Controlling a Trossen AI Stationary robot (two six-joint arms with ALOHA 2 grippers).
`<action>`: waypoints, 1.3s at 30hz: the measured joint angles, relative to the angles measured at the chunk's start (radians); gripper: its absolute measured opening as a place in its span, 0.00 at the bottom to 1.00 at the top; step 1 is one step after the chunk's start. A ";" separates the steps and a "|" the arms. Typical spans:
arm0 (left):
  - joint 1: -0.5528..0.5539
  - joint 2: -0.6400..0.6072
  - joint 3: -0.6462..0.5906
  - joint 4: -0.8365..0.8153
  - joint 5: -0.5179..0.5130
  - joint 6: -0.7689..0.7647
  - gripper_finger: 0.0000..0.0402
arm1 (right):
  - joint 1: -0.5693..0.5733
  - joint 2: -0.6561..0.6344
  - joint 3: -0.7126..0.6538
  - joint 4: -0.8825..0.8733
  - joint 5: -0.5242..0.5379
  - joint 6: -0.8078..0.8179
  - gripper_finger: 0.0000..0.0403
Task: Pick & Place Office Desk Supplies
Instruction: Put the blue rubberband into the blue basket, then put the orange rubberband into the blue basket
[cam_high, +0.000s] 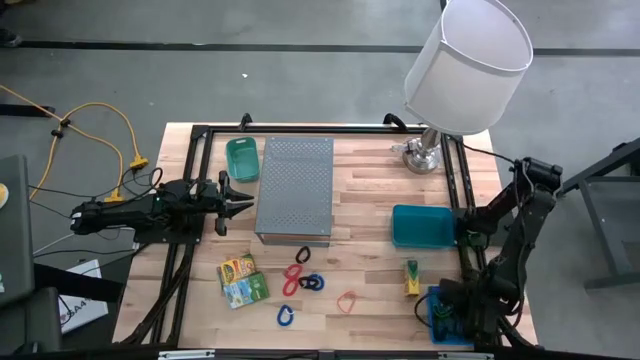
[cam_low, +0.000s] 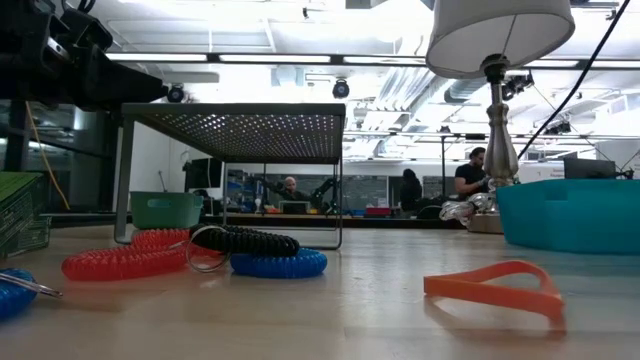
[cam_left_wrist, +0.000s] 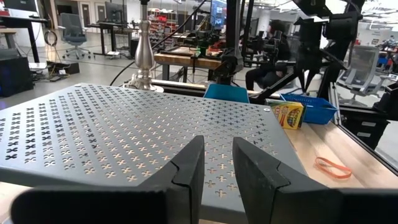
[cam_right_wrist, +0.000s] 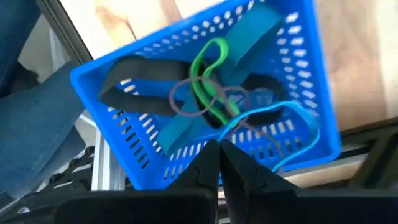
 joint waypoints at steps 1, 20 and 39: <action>0.000 0.000 0.000 0.000 0.000 0.000 0.20 | 0.000 0.011 0.000 0.014 -0.006 0.008 0.01; 0.000 0.000 0.000 0.000 0.000 0.000 0.20 | -0.001 0.186 0.000 0.303 0.001 0.037 0.01; 0.000 0.000 0.000 0.000 0.000 0.000 0.20 | -0.001 0.186 0.000 0.259 0.041 0.025 0.13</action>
